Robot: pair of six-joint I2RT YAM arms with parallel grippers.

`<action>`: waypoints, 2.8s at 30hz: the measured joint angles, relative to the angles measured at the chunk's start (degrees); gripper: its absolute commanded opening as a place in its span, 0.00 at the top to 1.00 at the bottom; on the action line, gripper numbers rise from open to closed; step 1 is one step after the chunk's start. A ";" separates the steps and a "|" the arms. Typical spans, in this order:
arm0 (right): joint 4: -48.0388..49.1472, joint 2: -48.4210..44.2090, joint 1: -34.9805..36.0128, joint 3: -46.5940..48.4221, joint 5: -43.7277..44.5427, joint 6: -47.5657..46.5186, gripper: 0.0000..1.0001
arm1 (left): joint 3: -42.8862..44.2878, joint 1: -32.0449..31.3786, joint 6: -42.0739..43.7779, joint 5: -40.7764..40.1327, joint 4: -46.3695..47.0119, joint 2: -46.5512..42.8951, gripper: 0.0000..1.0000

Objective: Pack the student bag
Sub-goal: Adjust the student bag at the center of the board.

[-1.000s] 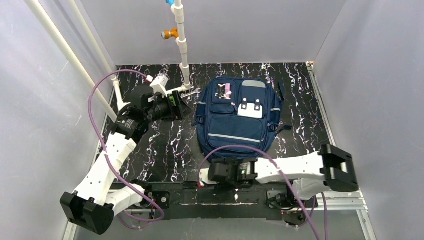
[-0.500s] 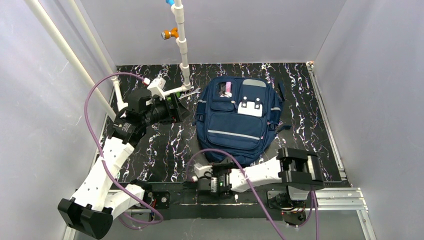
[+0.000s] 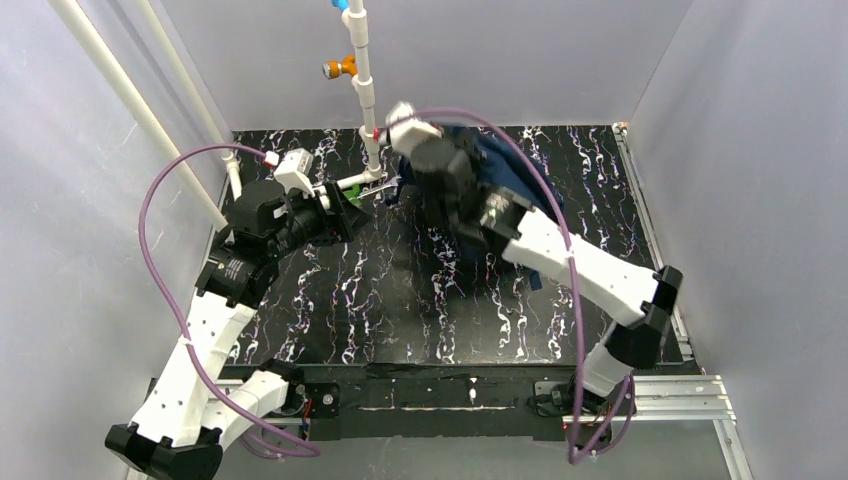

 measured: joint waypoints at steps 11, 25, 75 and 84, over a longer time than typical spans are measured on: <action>10.01 26.36 -13.18 40.94 -7.21 -23.34 0.99 | 1.40 0.00 -0.37 1.29 0.02 3.13 0.29; 13.70 24.52 -14.91 35.08 -22.71 -19.04 0.99 | 3.72 0.00 -2.97 3.69 0.66 6.27 0.29; 11.76 15.02 -37.44 25.51 -68.11 27.93 0.52 | 1.46 0.00 -7.43 8.04 5.77 7.45 0.27; 21.18 -2.51 -37.46 0.11 -66.58 33.48 0.21 | 0.92 -0.11 -7.98 10.45 8.28 8.20 0.25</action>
